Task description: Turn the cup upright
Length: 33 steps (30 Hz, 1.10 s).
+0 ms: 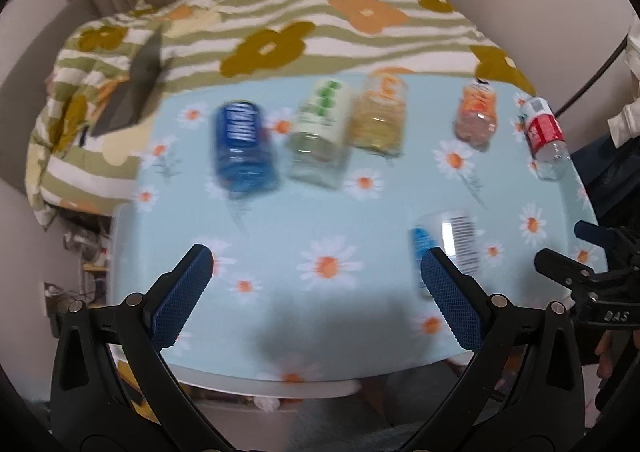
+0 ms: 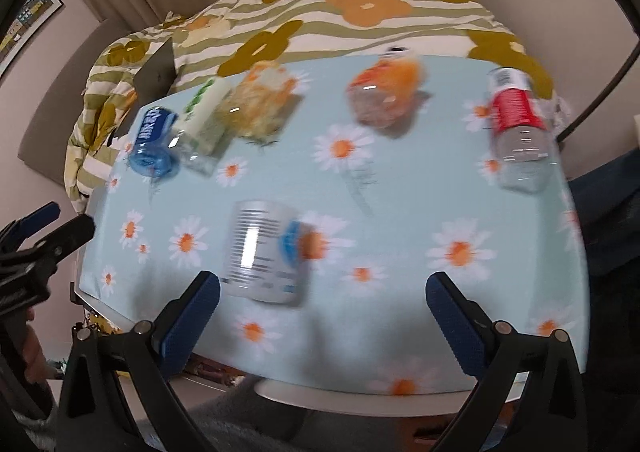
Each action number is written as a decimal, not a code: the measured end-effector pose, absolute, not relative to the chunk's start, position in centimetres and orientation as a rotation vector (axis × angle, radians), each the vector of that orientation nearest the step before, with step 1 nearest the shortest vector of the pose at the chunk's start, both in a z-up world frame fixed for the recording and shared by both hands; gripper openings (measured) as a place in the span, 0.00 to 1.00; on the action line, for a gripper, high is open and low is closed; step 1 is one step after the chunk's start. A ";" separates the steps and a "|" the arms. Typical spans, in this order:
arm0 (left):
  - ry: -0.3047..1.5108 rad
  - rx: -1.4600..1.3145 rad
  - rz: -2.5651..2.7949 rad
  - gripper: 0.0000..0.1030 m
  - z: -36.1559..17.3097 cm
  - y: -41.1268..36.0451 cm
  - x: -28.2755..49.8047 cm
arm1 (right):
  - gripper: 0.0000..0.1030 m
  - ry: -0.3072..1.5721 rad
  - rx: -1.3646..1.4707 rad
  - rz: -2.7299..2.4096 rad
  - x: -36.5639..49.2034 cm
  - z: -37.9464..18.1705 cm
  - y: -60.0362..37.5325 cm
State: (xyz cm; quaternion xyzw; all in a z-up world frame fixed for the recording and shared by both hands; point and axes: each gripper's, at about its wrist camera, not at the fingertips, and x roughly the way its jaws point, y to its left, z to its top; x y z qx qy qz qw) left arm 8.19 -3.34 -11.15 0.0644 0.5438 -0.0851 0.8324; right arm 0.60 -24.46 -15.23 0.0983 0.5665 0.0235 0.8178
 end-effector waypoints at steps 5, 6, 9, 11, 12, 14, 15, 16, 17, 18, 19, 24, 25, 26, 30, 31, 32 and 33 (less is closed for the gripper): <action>1.320 0.121 -0.211 1.00 -13.6 -9.0 9.9 | 1.00 1.174 0.117 0.030 0.0 -14.4 -28.1; 1.346 0.115 -0.211 1.00 -14.0 -9.6 10.1 | 1.00 1.163 0.107 0.029 -0.1 -14.4 -29.0; 1.438 0.077 -0.199 1.00 -15.8 -11.4 11.2 | 1.00 1.152 0.102 0.063 -0.2 -14.9 -31.2; 1.480 0.073 -0.181 1.00 -16.8 -12.4 11.9 | 1.00 1.152 0.094 0.080 -0.1 -15.4 -31.9; 1.495 0.077 -0.172 1.00 -17.3 -12.8 12.1 | 1.00 1.153 0.088 0.092 -0.1 -15.8 -32.3; 1.520 0.089 -0.158 1.00 -18.0 -13.2 12.5 | 1.00 1.159 0.083 0.111 0.1 -16.6 -32.8; 1.536 0.095 -0.152 1.00 -18.4 -13.6 12.7 | 1.00 1.163 0.086 0.125 0.2 -17.0 -33.0; 1.549 0.098 -0.147 1.00 -18.8 -13.8 12.9 | 1.00 1.167 0.090 0.139 0.3 -17.4 -33.2; 1.564 0.103 -0.141 1.00 -19.3 -14.0 13.0 | 1.00 1.170 0.093 0.150 0.3 -17.8 -33.4; 1.580 0.107 -0.137 1.00 -19.8 -14.3 13.0 | 1.00 1.176 0.097 0.164 0.5 -18.2 -33.5; 1.591 0.111 -0.134 1.00 -20.1 -14.5 13.1 | 1.00 1.180 0.100 0.178 0.5 -18.5 -33.5; 1.639 0.120 -0.116 0.95 -21.8 -15.4 13.4 | 1.00 1.192 0.082 0.218 1.0 -19.7 -33.4; 1.645 0.118 -0.115 0.94 -22.1 -15.4 13.4 | 1.00 1.194 0.080 0.222 1.1 -19.8 -33.4; 1.653 0.117 -0.114 0.93 -22.3 -15.6 13.5 | 1.00 1.195 0.081 0.226 1.1 -20.0 -33.5; 1.689 0.106 -0.118 0.69 -23.3 -15.8 13.5 | 1.00 1.197 0.095 0.231 1.6 -20.3 -33.7; 1.702 0.096 -0.123 0.65 -23.6 -15.7 13.7 | 1.00 1.197 0.095 0.229 1.6 -20.3 -33.7; 1.707 0.090 -0.124 0.65 -23.7 -15.6 13.7 | 1.00 1.195 0.096 0.228 1.7 -20.3 -33.8; 1.705 0.086 -0.127 0.65 -23.6 -15.6 13.7 | 1.00 1.194 0.098 0.226 1.8 -20.2 -33.8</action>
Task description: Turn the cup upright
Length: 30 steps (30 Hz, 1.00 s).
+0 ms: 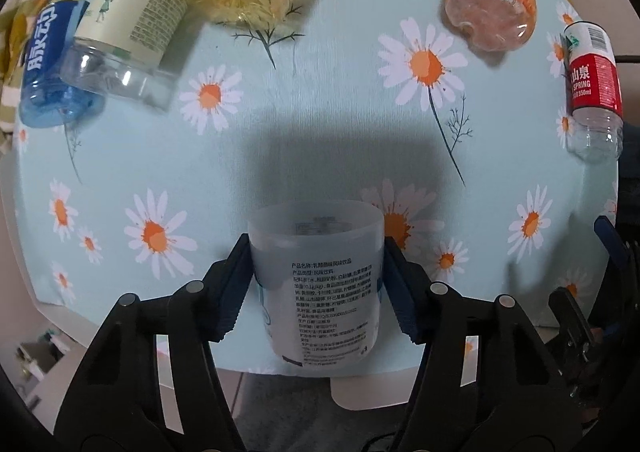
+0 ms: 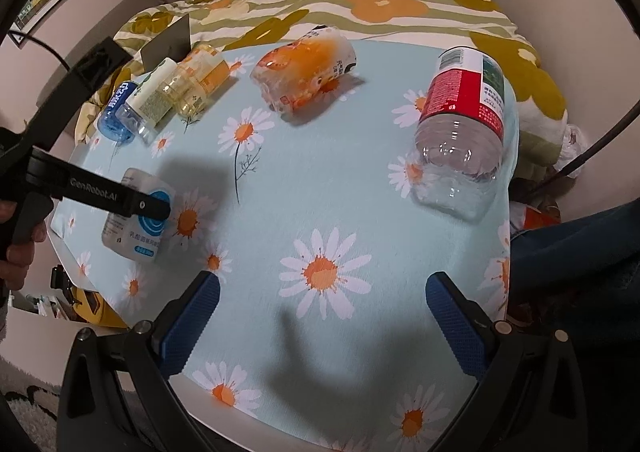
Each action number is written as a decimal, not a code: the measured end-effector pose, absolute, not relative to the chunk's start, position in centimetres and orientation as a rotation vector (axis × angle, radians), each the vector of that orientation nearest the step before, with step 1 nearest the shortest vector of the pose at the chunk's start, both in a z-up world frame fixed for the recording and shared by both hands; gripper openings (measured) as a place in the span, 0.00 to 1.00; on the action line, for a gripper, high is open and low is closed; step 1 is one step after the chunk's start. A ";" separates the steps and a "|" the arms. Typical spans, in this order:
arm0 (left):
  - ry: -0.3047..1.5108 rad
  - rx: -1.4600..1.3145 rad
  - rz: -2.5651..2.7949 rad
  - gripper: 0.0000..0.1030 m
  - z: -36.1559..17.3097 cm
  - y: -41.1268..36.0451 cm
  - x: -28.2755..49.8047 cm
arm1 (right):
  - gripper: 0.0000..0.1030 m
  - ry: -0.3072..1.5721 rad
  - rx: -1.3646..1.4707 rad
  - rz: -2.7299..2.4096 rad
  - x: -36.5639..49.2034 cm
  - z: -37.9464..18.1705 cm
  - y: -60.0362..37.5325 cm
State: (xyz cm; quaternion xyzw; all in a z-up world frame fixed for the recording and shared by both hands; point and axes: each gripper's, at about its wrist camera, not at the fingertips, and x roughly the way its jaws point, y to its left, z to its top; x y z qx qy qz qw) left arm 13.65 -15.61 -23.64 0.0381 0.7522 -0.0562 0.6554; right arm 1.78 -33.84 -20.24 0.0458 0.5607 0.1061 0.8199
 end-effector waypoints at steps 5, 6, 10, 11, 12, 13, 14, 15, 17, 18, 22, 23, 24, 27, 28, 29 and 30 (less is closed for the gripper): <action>1.690 0.062 -0.154 0.62 -22.8 -15.0 13.6 | 1.00 1.188 0.099 0.218 1.9 -19.8 -33.9; 1.672 0.060 -0.160 0.62 -22.3 -14.9 13.6 | 1.00 1.183 0.099 0.216 1.9 -19.5 -33.9; 1.546 0.019 -0.184 0.61 -18.7 -13.8 13.1 | 1.00 1.155 0.106 0.209 1.7 -18.2 -33.8; 1.485 0.001 -0.188 0.61 -17.7 -13.4 12.7 | 1.00 1.147 0.111 0.208 1.7 -17.9 -33.8; 1.436 -0.012 -0.191 0.61 -17.1 -13.1 12.3 | 1.00 1.138 0.119 0.207 1.7 -17.6 -33.6; 1.373 -0.021 -0.192 0.61 -16.4 -12.8 11.7 | 1.00 1.131 0.126 0.204 1.7 -17.4 -33.6; 1.298 -0.019 -0.192 0.61 -15.8 -12.5 11.1 | 1.00 1.123 0.138 0.202 1.6 -17.3 -33.5; 1.206 0.004 -0.184 0.61 -15.5 -12.2 10.2 | 1.00 1.117 0.153 0.200 1.6 -17.4 -33.3; 1.071 0.057 -0.165 0.61 -15.5 -11.8 8.7 | 1.00 1.113 0.190 0.189 1.8 -17.6 -33.0; 1.014 0.071 -0.160 0.61 -16.1 -11.4 7.9 | 1.00 1.110 0.210 0.188 1.8 -17.9 -32.8; 0.861 0.020 -0.163 0.61 -17.6 -10.1 6.6 | 1.00 1.095 0.239 0.163 1.9 -18.6 -32.0; 0.847 0.008 -0.165 0.61 -17.8 -10.0 6.7 | 1.00 1.091 0.236 0.154 1.8 -18.7 -31.9; 0.824 -0.007 -0.166 0.61 -18.3 -9.9 6.8 | 1.00 1.086 0.232 0.149 1.7 -18.9 -31.8; 0.771 -0.007 -0.162 0.61 -19.4 -10.4 6.7 | 1.00 1.071 0.210 0.132 1.4 -19.1 -31.5; 0.761 -0.001 -0.163 0.61 -19.6 -10.7 6.5 | 1.00 1.066 0.202 0.128 1.3 -19.2 -31.4; 0.749 0.007 -0.166 0.61 -19.9 -10.8 6.4 | 1.00 1.064 0.195 0.124 1.1 -19.3 -31.3; 0.743 0.012 -0.166 0.61 -20.2 -11.0 6.1 | 1.00 1.064 0.191 0.125 1.0 -19.5 -31.2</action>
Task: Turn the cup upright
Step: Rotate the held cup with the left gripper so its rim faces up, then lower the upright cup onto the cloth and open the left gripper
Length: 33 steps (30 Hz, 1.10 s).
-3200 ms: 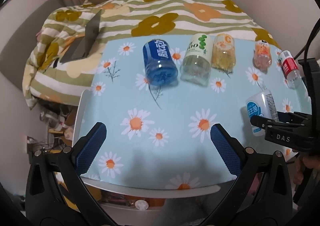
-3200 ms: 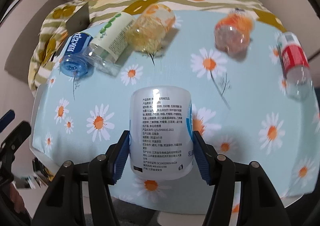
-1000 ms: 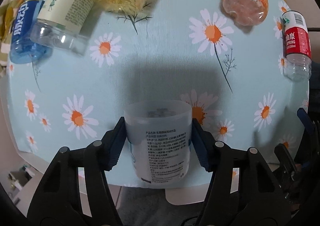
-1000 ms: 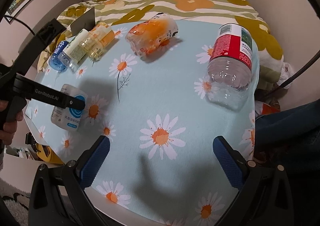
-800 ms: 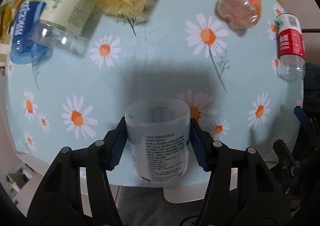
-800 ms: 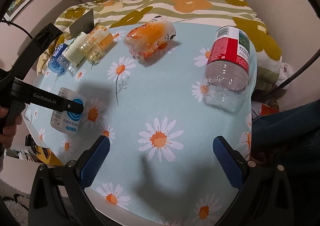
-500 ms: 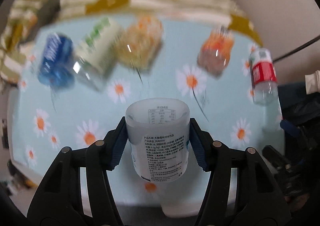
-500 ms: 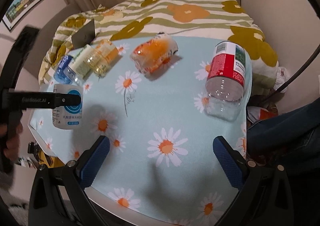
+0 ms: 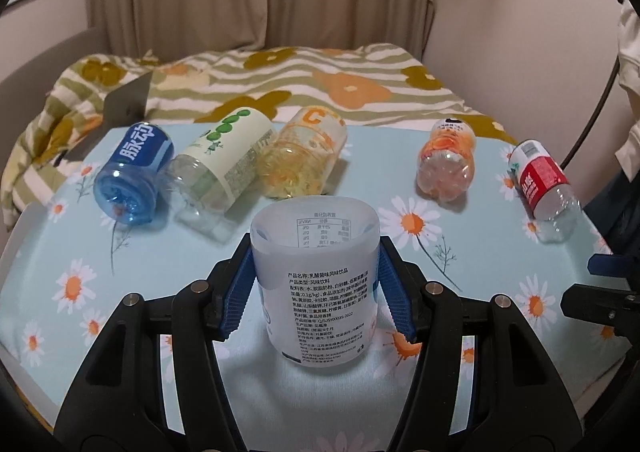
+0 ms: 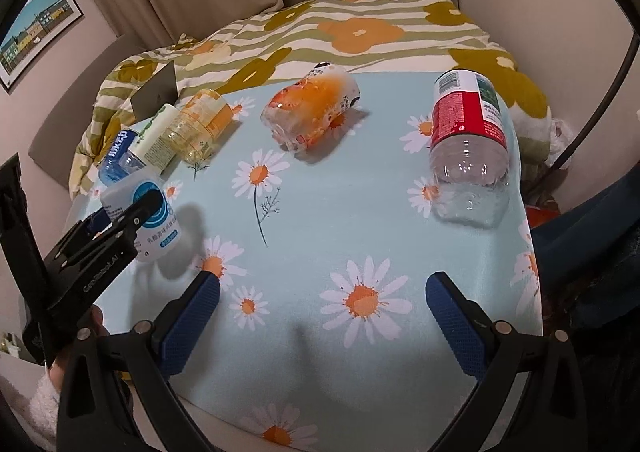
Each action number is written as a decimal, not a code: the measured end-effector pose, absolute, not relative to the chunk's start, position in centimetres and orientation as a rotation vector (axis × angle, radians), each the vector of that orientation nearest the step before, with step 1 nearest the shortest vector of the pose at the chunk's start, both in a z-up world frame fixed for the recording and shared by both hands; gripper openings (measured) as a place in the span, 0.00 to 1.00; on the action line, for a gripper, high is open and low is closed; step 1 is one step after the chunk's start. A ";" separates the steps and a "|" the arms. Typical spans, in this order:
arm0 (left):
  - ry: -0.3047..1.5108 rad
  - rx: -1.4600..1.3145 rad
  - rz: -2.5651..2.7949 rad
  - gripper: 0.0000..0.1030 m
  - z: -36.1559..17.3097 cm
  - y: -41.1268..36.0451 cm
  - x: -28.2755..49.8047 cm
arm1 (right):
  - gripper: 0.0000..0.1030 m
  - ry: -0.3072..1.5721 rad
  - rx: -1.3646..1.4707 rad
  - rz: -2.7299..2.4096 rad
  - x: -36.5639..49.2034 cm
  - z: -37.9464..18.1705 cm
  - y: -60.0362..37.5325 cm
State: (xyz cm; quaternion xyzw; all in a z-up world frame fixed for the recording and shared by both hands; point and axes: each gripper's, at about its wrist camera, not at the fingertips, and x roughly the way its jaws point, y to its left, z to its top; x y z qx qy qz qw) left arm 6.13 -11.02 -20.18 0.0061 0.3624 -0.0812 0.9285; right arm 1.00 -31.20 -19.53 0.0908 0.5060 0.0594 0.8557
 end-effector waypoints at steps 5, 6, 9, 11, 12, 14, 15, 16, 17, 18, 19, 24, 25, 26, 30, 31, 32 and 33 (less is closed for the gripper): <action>0.711 0.049 -0.168 0.62 -20.9 -11.4 4.9 | 1.00 1.064 0.178 0.133 0.3 -20.1 -30.7; 0.705 0.054 -0.169 0.62 -20.9 -11.4 4.6 | 1.00 1.061 0.174 0.135 0.1 -20.1 -30.6; 0.705 0.056 -0.169 0.62 -21.0 -11.3 4.1 | 1.00 1.056 0.167 0.140 -0.2 -20.2 -30.2; 0.718 0.053 -0.169 0.62 -20.9 -11.1 3.8 | 1.00 1.049 0.161 0.143 -0.6 -20.1 -30.0; 0.728 0.050 -0.170 0.62 -20.9 -11.0 3.7 | 1.00 1.044 0.156 0.141 -0.7 -20.0 -29.9; 0.753 0.044 -0.169 0.62 -20.7 -10.9 3.6 | 1.00 1.040 0.152 0.140 -0.9 -19.7 -29.8; 0.768 0.042 -0.169 0.62 -20.7 -10.8 3.5 | 1.00 1.038 0.154 0.142 -1.0 -19.6 -29.8; 0.782 0.043 -0.168 0.62 -20.6 -10.7 3.5 | 1.00 1.035 0.156 0.144 -1.0 -19.4 -29.8; 0.790 0.045 -0.166 0.62 -20.6 -10.7 3.5 | 1.00 1.032 0.157 0.146 -1.0 -19.3 -29.8; 0.802 0.050 -0.166 0.62 -20.6 -10.8 3.5 | 1.00 1.030 0.157 0.146 -1.0 -19.2 -29.9; 0.810 0.055 -0.164 0.62 -20.6 -10.9 3.5 | 1.00 1.027 0.157 0.146 -1.0 -19.1 -29.9; 0.837 0.074 -0.164 0.62 -20.5 -11.1 3.6 | 1.00 1.020 0.165 0.147 -1.2 -19.0 -30.1; 0.841 0.073 -0.165 0.62 -20.5 -11.1 3.6 | 1.00 1.019 0.163 0.147 -1.1 -19.0 -30.0; 0.844 0.072 -0.166 0.62 -20.4 -11.0 3.7 | 1.00 1.020 0.162 0.146 -1.1 -19.0 -30.0; 0.856 0.073 -0.155 0.62 -20.3 -10.9 3.9 | 1.00 1.019 0.162 0.149 -1.2 -18.9 -30.1; 0.859 0.072 -0.153 0.63 -20.3 -10.9 3.8 | 1.00 1.018 0.162 0.149 -1.3 -18.8 -30.1; 0.862 0.072 -0.151 0.65 -20.3 -10.8 3.9 | 1.00 1.016 0.162 0.149 -1.3 -18.8 -30.1; 0.863 0.071 -0.150 0.65 -20.3 -10.8 3.9 | 1.00 1.015 0.163 0.149 -1.3 -18.8 -30.1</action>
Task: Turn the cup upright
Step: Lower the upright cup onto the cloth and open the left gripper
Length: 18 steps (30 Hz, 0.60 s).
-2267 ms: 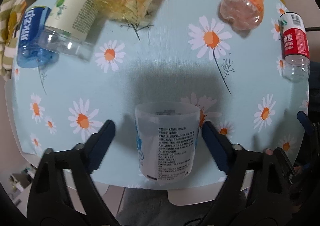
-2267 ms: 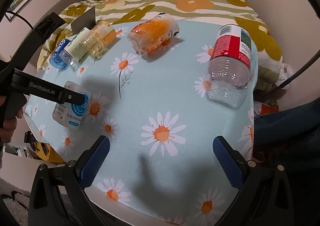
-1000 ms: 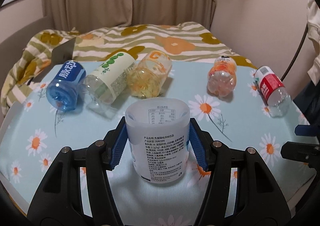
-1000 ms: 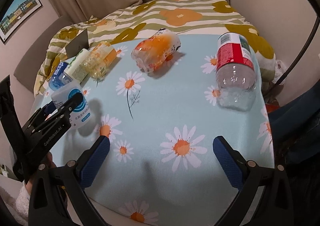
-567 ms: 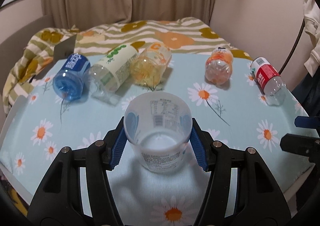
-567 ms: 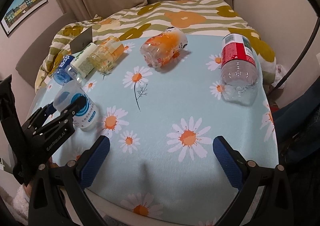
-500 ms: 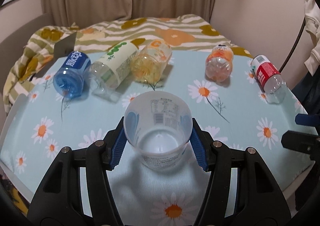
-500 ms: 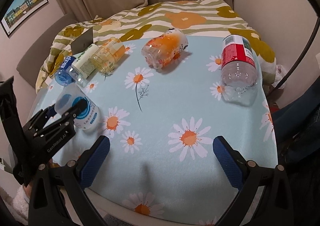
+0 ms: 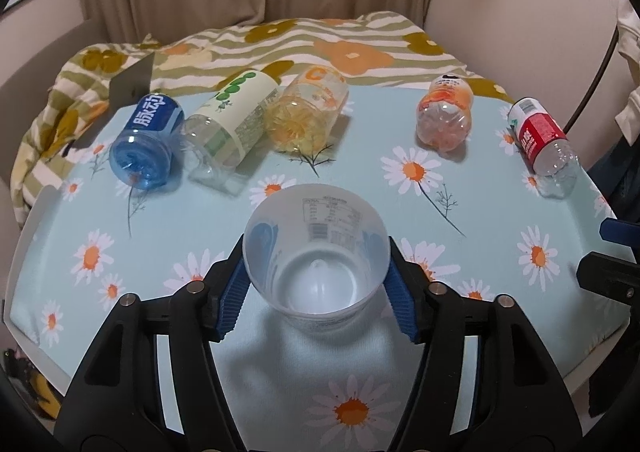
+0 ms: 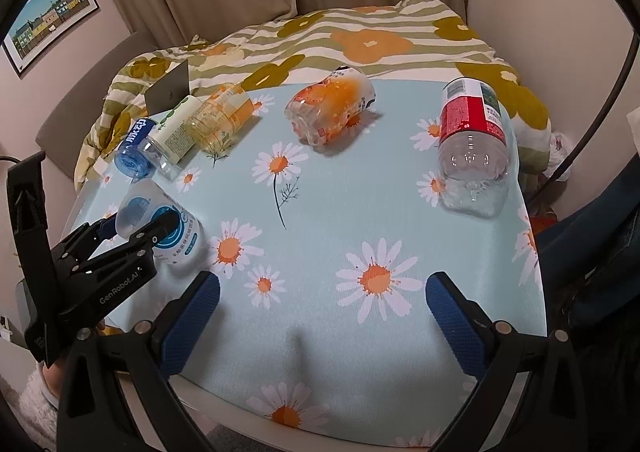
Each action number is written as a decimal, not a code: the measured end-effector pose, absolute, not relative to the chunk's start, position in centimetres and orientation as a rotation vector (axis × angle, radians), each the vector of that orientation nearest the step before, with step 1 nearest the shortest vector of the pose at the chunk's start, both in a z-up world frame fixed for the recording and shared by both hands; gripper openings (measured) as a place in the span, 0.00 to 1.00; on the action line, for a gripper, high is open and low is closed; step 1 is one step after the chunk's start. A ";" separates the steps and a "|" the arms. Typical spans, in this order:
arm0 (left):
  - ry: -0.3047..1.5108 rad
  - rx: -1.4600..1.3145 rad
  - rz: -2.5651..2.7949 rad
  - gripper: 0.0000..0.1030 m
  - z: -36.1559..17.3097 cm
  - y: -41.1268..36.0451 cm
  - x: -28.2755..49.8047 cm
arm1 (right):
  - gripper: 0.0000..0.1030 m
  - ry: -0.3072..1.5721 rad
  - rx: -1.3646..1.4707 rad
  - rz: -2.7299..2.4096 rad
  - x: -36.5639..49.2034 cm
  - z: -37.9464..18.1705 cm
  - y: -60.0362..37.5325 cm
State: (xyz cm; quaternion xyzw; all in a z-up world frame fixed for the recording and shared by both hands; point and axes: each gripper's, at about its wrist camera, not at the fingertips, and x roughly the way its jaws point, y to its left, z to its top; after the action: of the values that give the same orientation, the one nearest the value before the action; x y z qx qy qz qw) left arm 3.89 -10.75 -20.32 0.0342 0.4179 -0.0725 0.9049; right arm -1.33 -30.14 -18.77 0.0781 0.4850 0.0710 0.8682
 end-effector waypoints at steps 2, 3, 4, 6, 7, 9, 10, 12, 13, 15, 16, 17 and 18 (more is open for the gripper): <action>0.869 0.076 -0.141 0.78 -20.3 -10.7 4.0 | 1.00 1.013 0.165 0.149 -1.4 -18.6 -30.2; 0.869 0.082 -0.131 0.94 -20.3 -10.7 4.0 | 1.00 1.011 0.166 0.148 -1.4 -18.6 -30.1; 0.858 0.083 -0.130 0.99 -20.2 -10.6 3.9 | 1.00 1.009 0.165 0.147 -1.4 -18.5 -30.1; 0.840 0.071 -0.145 1.00 -19.6 -10.4 3.7 | 1.00 1.005 0.166 0.144 -1.4 -18.3 -30.1; 0.841 0.070 -0.148 1.00 -19.4 -10.3 3.7 | 1.00 1.003 0.169 0.143 -1.4 -18.1 -30.1; 0.850 0.084 -0.144 1.00 -18.9 -10.3 3.8 | 1.00 0.998 0.174 0.141 -1.4 -17.7 -30.1; 0.853 0.089 -0.143 1.00 -18.7 -10.2 3.8 | 1.00 0.995 0.176 0.140 -1.5 -17.5 -30.0; 0.859 0.103 -0.139 1.00 -17.7 -9.9 3.6 | 1.00 0.986 0.180 0.135 -1.6 -16.7 -29.9; 0.861 0.107 -0.137 1.00 -17.1 -9.7 3.5 | 1.00 0.983 0.181 0.133 -1.6 -16.3 -29.8; 0.867 0.111 -0.132 1.00 -15.5 -9.0 3.1 | 1.00 0.970 0.179 0.122 -1.8 -15.1 -29.4; 0.875 0.110 -0.131 1.00 -14.7 -8.5 2.9 | 1.00 0.961 0.177 0.117 -1.9 -14.4 -29.2; 0.885 0.109 -0.129 1.00 -14.1 -8.1 2.7 | 1.00 0.954 0.175 0.110 -2.0 -13.7 -29.0; 0.899 0.106 -0.126 1.00 -13.2 -7.5 2.6 | 1.00 0.946 0.171 0.101 -2.1 -12.8 -28.8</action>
State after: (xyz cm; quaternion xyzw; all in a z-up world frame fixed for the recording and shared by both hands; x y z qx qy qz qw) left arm 2.59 -7.54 -13.20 0.0510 0.4341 -0.0610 0.8974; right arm -2.13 -28.82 -12.81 0.0823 0.4546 0.0485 0.8856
